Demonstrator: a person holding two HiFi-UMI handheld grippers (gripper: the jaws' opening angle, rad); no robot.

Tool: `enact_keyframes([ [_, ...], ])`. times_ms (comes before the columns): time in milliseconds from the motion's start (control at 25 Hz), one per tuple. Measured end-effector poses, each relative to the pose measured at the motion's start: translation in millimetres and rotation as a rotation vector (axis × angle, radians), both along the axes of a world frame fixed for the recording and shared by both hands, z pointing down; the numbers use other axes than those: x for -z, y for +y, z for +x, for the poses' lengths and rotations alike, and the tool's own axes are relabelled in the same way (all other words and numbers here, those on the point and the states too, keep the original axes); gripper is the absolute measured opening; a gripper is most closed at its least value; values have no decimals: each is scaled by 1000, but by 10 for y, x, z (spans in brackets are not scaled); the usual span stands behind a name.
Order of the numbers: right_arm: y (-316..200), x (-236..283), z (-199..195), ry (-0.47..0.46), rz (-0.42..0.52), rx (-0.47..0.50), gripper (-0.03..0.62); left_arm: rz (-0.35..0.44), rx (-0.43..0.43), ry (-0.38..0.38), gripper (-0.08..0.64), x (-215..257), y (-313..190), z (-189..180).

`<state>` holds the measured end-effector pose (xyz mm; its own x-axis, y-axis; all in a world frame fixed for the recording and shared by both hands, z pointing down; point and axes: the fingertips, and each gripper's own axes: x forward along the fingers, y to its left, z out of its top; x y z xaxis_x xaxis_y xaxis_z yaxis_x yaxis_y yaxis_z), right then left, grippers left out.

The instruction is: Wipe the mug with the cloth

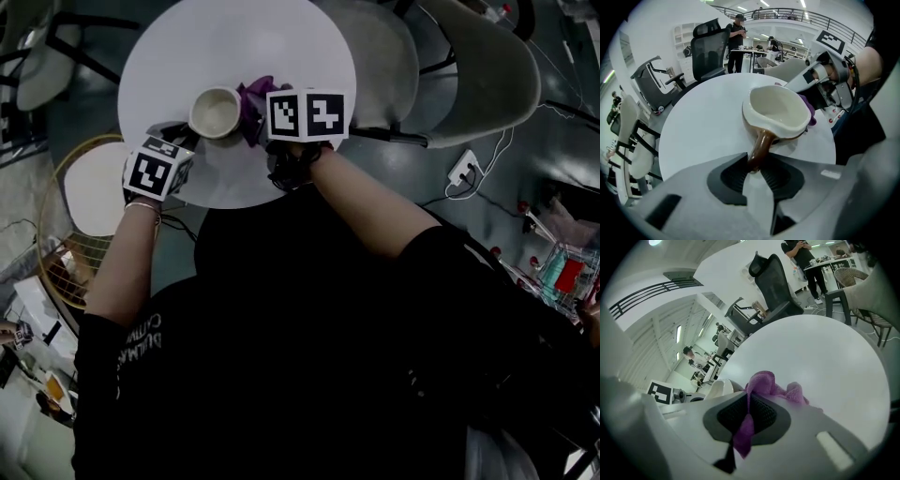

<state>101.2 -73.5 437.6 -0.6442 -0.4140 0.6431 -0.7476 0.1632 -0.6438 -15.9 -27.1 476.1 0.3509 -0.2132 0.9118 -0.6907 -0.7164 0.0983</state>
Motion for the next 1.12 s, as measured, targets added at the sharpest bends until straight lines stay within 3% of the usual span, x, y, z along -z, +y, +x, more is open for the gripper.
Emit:
enact_keyframes([
  [440,167,41,4,-9,80,-67,23,11,16,-28,80,5,3,-12],
  [1120,429,28,-94,-72,55,-56,23,18,53,-37,80,-4,7,-12],
])
